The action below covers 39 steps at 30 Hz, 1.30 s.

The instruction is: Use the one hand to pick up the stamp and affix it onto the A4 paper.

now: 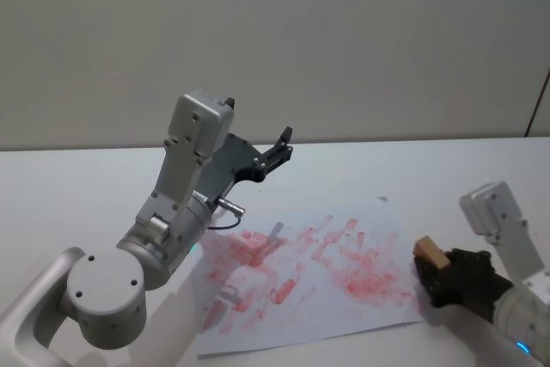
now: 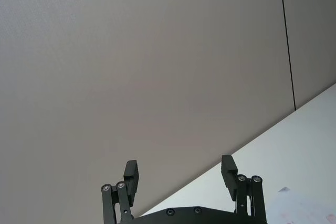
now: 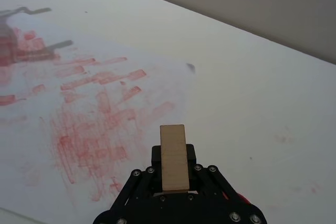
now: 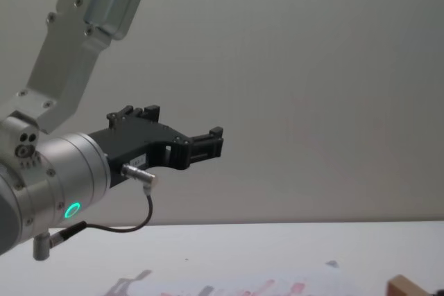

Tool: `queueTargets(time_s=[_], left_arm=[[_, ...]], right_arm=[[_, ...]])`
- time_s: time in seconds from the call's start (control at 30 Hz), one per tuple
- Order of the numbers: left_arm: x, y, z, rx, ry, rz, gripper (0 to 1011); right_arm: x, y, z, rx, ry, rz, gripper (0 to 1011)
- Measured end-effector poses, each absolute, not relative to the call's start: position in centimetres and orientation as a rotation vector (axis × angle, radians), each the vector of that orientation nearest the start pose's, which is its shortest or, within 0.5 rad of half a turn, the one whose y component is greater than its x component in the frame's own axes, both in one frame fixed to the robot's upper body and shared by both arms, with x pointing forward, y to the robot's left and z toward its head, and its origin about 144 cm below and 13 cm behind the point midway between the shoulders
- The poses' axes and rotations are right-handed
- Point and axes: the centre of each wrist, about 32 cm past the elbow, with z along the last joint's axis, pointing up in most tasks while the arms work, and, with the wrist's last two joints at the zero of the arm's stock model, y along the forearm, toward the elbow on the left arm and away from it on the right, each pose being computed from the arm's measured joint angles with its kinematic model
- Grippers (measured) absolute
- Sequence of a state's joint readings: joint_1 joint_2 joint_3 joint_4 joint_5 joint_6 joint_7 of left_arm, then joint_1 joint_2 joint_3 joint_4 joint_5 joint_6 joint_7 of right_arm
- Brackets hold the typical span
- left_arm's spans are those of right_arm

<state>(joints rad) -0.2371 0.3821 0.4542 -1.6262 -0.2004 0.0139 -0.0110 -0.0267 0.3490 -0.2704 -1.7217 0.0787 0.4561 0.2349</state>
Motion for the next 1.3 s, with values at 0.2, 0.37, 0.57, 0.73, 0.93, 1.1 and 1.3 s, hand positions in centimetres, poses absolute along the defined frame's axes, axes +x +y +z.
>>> queueTargets(time_s=[0.2, 0.37, 0.57, 0.73, 0.93, 1.1, 1.3], left_arm=[[49.2, 19.8, 120.4, 0.061, -0.268, 1.124, 1001], [49.2, 19.8, 120.4, 0.061, -0.268, 1.124, 1001], [49.2, 19.8, 120.4, 0.061, -0.268, 1.124, 1001], [49.2, 19.8, 120.4, 0.061, -0.268, 1.124, 1001], [49.2, 19.8, 120.4, 0.061, -0.268, 1.124, 1001], [49.2, 19.8, 120.4, 0.061, -0.268, 1.124, 1001], [49.2, 19.8, 120.4, 0.061, -0.268, 1.124, 1001]], right_arm=[[45.0, -22.4, 116.7, -0.502, 0.081, -0.986, 219], [45.9, -21.7, 116.9, -0.497, 0.06, -0.919, 219], [46.9, -20.8, 116.9, -0.492, 0.052, -0.839, 219], [47.7, -20.1, 116.6, -0.496, 0.074, -0.774, 219], [48.4, -19.5, 115.8, -0.509, 0.139, -0.723, 219], [48.7, -19.1, 115.5, -0.508, 0.174, -0.712, 219], [49.0, -18.7, 115.2, -0.516, 0.204, -0.703, 219]])
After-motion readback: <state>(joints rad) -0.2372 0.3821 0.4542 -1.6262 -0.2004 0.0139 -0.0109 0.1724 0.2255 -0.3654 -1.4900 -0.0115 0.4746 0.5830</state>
